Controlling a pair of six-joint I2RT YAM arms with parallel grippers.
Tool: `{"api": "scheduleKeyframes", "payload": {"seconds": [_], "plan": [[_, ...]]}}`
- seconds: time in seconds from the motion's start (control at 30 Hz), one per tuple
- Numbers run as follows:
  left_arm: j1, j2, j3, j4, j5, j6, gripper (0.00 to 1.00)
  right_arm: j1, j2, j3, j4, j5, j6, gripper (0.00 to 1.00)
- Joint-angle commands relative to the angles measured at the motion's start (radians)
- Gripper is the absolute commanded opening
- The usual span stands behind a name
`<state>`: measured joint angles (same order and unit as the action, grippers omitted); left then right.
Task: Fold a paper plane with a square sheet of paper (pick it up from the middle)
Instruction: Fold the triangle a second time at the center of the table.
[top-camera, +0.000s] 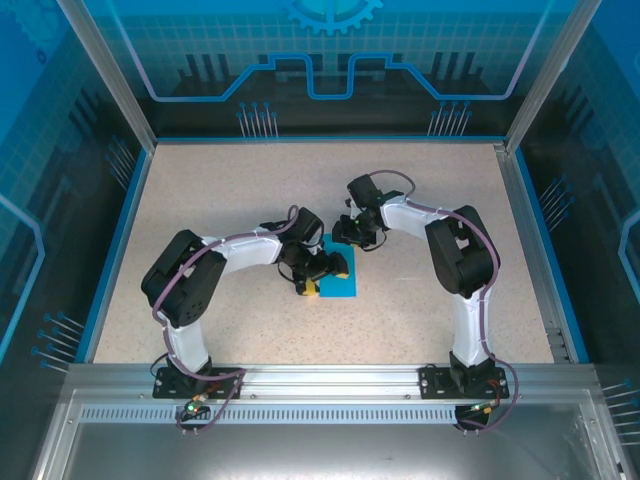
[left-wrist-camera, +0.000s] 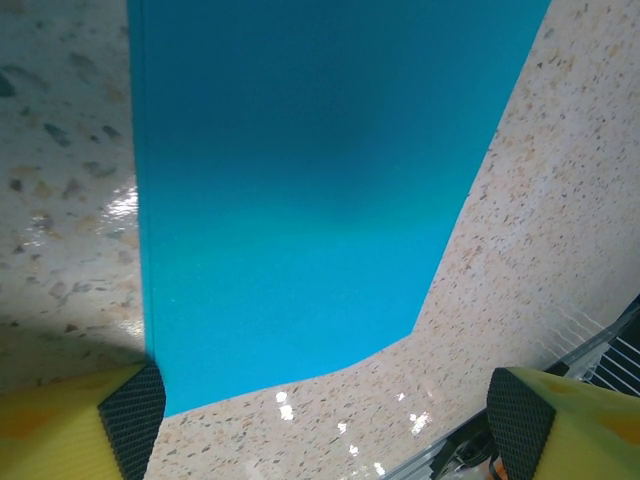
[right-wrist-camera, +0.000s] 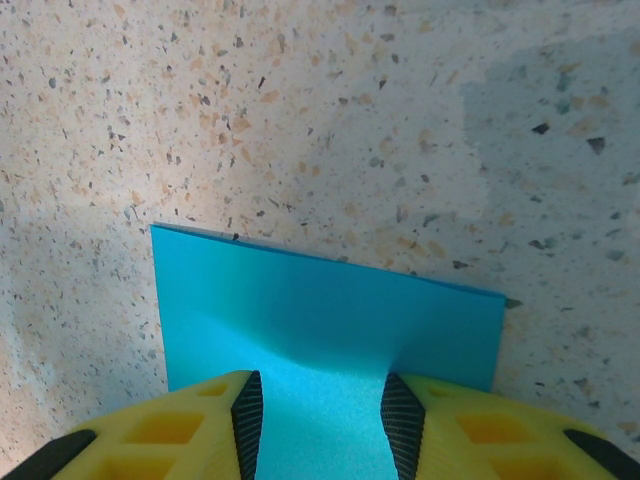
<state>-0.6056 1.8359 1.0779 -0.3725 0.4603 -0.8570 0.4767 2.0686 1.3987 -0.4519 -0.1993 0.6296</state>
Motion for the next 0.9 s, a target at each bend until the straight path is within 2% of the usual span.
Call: {"api": "scheduleKeyframes", "payload": {"seconds": [0.0,0.13,0.43,0.87], "plan": [[-0.019,0.020,0.043,0.011,0.008,0.031,0.88,-0.030,0.060,-0.035,-0.043,0.043,0.012,0.42],[-0.026,0.032,0.076,-0.029,-0.017,0.041,0.88,-0.031,0.063,-0.039,-0.038,0.040,0.014,0.42],[-0.046,0.046,0.135,-0.193,-0.190,0.077,0.88,-0.035,0.064,-0.050,-0.030,0.037,0.018,0.42],[-0.067,0.073,0.158,-0.169,-0.144,0.087,0.87,-0.039,0.068,-0.061,-0.022,0.033,0.021,0.42]]}}
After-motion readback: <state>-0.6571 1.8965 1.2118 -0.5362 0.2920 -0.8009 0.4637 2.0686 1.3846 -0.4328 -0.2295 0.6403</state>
